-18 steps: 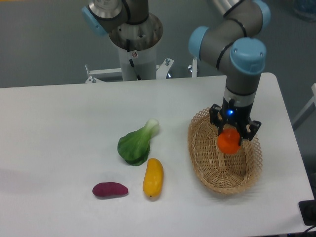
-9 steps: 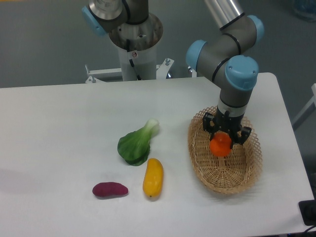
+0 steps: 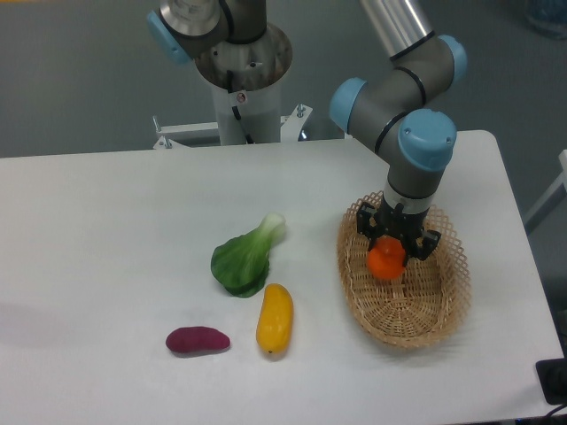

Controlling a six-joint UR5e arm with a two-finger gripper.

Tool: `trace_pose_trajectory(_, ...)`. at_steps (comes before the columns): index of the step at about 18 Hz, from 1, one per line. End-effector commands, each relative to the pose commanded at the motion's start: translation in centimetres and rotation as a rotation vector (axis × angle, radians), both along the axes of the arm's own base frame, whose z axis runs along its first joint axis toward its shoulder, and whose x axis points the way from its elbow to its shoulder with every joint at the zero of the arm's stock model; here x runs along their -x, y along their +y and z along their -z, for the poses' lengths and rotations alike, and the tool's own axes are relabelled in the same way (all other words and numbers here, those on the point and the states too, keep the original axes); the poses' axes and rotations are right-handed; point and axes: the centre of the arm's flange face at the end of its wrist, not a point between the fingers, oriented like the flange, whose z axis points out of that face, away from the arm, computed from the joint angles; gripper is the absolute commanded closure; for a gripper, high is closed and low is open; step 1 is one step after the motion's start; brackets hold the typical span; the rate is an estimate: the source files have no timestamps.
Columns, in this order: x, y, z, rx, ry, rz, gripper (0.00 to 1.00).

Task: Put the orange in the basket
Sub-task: 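Carry the held orange over the basket center and lower it, then open the gripper to release the orange into the basket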

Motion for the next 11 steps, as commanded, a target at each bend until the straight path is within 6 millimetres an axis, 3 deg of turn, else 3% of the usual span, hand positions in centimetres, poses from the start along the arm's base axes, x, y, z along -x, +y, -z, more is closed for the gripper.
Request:
trace_pose_trajectory(2, 0.0, 0.1, -0.2, -0.003, 0.002, 0.002, 0.22)
trace_pose_trajectory(4, 0.2, 0.1, -0.5, -0.006, 0.009, 0.0, 0.0)
trace_pose_trajectory(11, 0.7, 0.1, -2.9, -0.027, 0.048, -0.007, 0.0)
